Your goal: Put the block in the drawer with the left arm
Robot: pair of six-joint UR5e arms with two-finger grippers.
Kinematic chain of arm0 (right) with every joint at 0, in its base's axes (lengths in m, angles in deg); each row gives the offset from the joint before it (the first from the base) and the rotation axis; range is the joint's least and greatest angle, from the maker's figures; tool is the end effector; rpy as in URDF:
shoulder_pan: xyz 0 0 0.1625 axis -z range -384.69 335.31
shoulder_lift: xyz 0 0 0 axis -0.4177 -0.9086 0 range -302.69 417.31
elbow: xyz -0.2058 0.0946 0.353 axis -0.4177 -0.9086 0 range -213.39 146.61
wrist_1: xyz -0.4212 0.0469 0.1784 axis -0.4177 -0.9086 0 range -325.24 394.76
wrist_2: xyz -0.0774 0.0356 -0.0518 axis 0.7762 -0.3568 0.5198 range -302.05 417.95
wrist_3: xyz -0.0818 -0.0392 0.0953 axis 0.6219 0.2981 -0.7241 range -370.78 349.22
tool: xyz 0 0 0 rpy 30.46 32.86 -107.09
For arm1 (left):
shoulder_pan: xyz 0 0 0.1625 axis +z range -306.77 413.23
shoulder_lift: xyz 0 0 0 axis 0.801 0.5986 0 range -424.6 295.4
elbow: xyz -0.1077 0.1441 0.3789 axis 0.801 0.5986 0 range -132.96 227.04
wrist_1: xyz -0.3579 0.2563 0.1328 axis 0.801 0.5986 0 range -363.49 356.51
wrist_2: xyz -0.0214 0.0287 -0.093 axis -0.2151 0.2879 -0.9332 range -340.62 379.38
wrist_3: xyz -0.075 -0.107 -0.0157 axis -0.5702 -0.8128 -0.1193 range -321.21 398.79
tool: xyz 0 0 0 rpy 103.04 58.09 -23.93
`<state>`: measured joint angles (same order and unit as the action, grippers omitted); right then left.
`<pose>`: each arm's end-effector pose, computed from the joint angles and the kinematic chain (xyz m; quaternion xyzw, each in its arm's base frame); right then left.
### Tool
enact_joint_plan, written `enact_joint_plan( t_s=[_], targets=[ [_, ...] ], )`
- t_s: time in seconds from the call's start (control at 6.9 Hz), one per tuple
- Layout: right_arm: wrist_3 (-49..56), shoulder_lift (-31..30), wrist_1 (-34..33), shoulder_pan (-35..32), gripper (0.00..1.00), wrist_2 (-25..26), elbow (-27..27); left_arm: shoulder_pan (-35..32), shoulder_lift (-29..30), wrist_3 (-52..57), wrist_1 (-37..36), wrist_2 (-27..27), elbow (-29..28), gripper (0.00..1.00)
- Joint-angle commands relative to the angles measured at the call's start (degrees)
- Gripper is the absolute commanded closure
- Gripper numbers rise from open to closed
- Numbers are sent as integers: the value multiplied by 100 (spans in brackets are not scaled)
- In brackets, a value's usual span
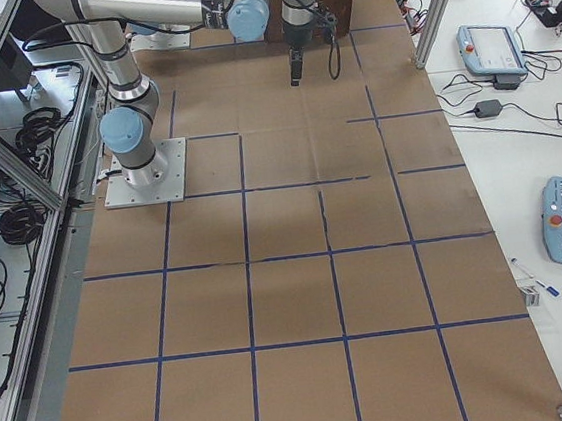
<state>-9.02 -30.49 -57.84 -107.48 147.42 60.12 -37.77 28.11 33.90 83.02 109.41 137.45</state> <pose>0.0649 -0.5589 0.4011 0.0476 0.9985 0.0266 0.0067 -0.1430 -0.5573 0.4265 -0.0340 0.9994 -0.0031 0.0001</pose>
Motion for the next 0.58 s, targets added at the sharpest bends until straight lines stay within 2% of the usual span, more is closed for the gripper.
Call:
enact_joint_plan(
  t_s=[0.0, 0.43],
  targets=[
    [0, 0, -3, 0, 0, 0, -8, -23, -138, 391, -21, 67, 144, 1],
    [0, 0, -3, 0, 0, 0, -8, -6, -165, 428, 23, 59, 135, 1]
  ],
)
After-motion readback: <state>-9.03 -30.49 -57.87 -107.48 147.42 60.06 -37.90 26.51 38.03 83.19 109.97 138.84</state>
